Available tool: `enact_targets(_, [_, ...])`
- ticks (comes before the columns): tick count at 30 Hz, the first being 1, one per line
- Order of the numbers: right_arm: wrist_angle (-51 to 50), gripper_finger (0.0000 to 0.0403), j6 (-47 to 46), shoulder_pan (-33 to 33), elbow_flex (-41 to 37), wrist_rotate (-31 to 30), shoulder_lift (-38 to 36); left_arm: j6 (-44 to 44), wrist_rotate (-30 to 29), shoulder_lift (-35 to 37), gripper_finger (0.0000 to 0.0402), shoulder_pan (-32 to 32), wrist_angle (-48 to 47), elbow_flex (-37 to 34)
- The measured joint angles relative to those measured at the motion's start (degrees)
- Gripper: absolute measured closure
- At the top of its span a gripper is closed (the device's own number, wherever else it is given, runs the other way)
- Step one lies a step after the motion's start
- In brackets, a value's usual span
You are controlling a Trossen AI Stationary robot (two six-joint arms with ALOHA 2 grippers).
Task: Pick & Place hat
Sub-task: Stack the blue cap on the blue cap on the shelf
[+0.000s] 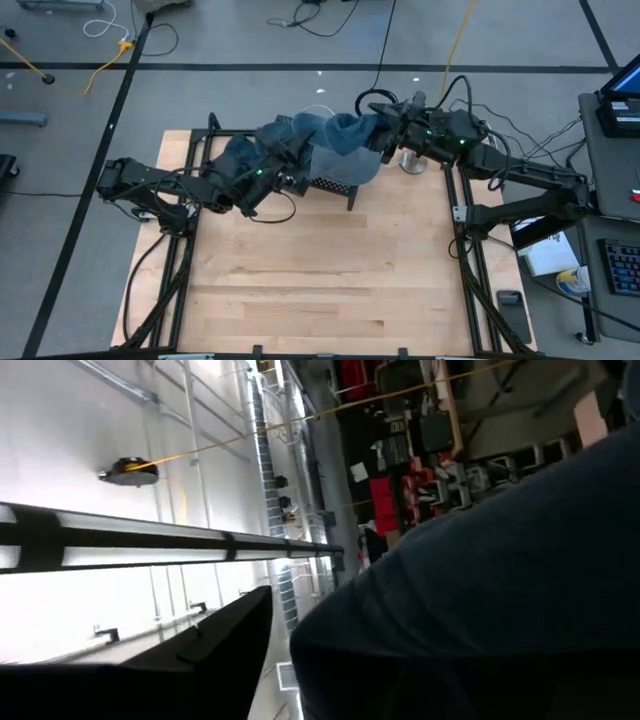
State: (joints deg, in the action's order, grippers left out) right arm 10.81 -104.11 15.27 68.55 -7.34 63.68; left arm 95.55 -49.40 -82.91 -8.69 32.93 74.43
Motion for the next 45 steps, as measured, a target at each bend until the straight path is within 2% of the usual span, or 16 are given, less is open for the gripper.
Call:
enact_targets(2, [1.2, 0.0156, 0.5, 0.0, 0.0, 0.1, 0.3, -0.1, -0.6, 0.0, 0.0394, -0.1, -0.2, 0.0])
enact_targets(4, [1.8, 0.0196, 1.9, 0.0, 0.0, 0.1, 0.2, -0.2, -1.4, 0.0, 0.0394, -0.1, -0.2, 0.0])
enact_targets(9, [1.6, 0.035, 7.4, -0.5, 0.0, -0.1, 0.0, -0.3, -4.2, 0.0, 0.0392, 0.1, -0.2, 0.0])
enact_targets(11, [2.0, 0.0388, 11.6, -0.9, 0.0, -0.1, -0.1, -1.3, -5.9, 0.0, 0.0388, 0.7, -0.2, 0.0])
enact_targets(15, [6.2, 0.0398, 17.0, -1.1, 0.0, 0.1, 0.0, -8.0, -12.4, 0.0, 0.0385, 2.4, -0.3, 0.0])
enact_targets(18, [11.9, 0.0399, 23.8, -0.2, 0.0, 1.6, -0.1, -18.4, -17.8, 0.0, 0.0384, 3.5, -0.4, 0.0])
enact_targets(26, [15.1, 0.0401, 30.4, 5.4, -0.1, 10.6, 0.2, -40.1, -23.7, 0.0, 0.0382, 2.6, -6.4, 0.0])
enact_targets(31, [18.3, 0.0402, 32.8, 9.0, -0.1, 14.6, 1.1, -55.7, -23.6, 0.0, 0.0381, 0.9, -13.7, 0.0])
enact_targets(34, [22.6, 0.0402, 32.6, 10.5, 0.6, 17.6, 2.8, -60.8, -20.8, 0.0, 0.0381, -0.8, -17.6, 0.0])
enact_targets(39, [25.6, 0.0402, 32.6, 11.7, 5.5, 23.4, 6.3, -64.4, -11.5, 0.1, 0.0376, -3.0, -20.7, 0.0])
enact_targets(42, [25.4, 0.0402, 30.5, 11.8, 7.8, 25.7, 8.1, -64.8, -11.4, 0.2, 0.0352, -3.4, -20.4, 0.0])
enact_targets(45, [26.2, 0.0402, 29.9, 11.7, 9.0, 26.1, 9.0, -64.7, -12.3, 0.7, 0.031, -3.4, -20.4, -0.2])
